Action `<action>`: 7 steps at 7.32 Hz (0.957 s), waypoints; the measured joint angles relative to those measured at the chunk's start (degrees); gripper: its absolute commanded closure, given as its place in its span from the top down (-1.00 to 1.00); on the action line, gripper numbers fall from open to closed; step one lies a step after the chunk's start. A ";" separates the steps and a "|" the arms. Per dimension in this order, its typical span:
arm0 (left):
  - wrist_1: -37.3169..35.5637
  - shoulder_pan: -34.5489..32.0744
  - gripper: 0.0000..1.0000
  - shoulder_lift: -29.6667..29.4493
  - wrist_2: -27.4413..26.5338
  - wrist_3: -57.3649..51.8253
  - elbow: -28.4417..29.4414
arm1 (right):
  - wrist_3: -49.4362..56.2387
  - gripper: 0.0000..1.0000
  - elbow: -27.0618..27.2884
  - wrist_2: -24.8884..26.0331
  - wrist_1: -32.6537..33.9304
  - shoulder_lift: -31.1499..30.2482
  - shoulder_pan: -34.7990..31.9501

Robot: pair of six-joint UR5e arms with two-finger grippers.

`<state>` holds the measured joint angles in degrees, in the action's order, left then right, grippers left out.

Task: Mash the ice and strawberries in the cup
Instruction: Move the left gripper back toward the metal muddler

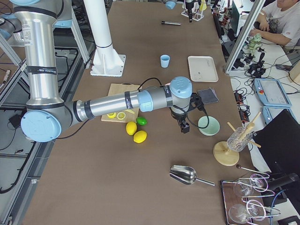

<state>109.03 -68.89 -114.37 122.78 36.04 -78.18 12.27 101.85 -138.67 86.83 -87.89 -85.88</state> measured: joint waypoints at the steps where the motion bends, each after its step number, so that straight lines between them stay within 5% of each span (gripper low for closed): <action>1: 2.15 -2.36 0.73 1.93 1.60 -5.14 3.67 | -0.54 0.98 -0.72 -0.13 -2.68 -0.34 -0.01; 3: 8.07 -3.58 0.92 6.44 2.66 -8.29 7.03 | -1.03 0.98 -0.74 -0.33 -5.22 -2.30 -0.25; 7: 14.90 -2.87 0.93 9.06 2.82 -7.93 10.58 | -0.96 0.98 0.01 -0.10 -8.05 -5.13 -1.46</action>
<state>123.93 -71.76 -105.31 125.60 28.10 -67.60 11.32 101.86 -138.77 78.78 -93.01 -87.34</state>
